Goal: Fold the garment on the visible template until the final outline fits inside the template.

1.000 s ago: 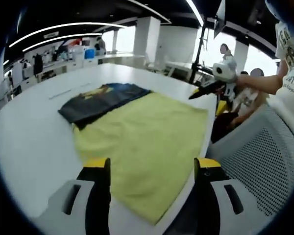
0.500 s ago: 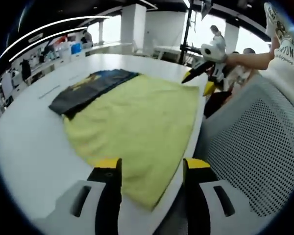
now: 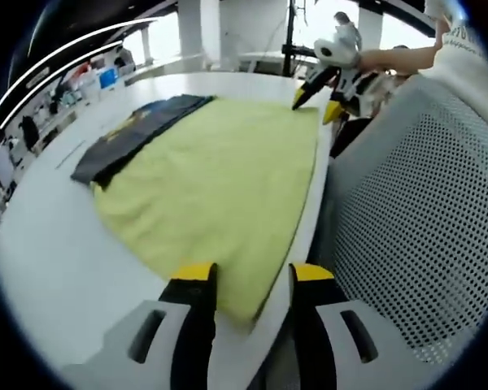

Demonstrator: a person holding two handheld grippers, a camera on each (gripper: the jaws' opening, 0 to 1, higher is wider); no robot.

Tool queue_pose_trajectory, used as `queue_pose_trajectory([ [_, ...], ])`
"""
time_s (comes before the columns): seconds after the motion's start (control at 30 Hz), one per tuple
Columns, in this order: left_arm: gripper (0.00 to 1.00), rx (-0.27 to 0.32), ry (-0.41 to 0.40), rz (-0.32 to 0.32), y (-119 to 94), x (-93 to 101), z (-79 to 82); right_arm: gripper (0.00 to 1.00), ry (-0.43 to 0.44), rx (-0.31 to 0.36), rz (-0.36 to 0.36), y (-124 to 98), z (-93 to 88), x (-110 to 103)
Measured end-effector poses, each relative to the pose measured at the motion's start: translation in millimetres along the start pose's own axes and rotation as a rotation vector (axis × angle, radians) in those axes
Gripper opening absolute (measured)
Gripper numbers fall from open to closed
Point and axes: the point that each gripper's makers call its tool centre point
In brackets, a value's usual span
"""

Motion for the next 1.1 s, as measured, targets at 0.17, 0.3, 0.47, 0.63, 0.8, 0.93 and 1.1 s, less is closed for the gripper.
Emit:
queue_pose_trajectory([
  [0.17,0.27,0.003,-0.001,0.005,-0.3,-2.0,-0.2,0.40,-0.029,-0.016,-0.011,0.0,-2.3,4.7],
  [0.3,0.22,0.003,0.007,0.005,0.8,-3.1,0.7,0.36,-0.071,-0.043,-0.004,-0.7,-4.4,7.5],
  [0.47,0.17,0.005,0.024,0.000,3.1,-1.9,3.0,0.36,-0.120,-0.074,0.026,-1.4,-6.2,5.8],
  [0.63,0.14,0.007,0.019,0.008,4.4,-4.5,5.3,0.33,-0.163,-0.082,0.039,-1.7,-6.3,6.2],
  [0.8,0.09,-0.004,0.027,0.027,6.3,-8.8,7.1,0.17,-0.179,-0.074,0.041,-1.0,-4.9,8.7],
  [0.93,0.06,-0.012,0.033,0.029,7.0,-10.5,8.2,0.04,-0.188,-0.070,0.014,-0.1,-3.3,15.5],
  [1.1,0.02,-0.027,0.039,0.038,7.8,-14.2,8.8,0.01,-0.200,-0.071,0.016,0.5,-2.4,17.1],
])
Point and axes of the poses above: the point that each gripper's makers call its tool centre point, and the gripper's own axes: y roughly forward along the fingers, x roughly to its right, z roughly out of its top, and after that the axes turned 1 degree about z, right-handed
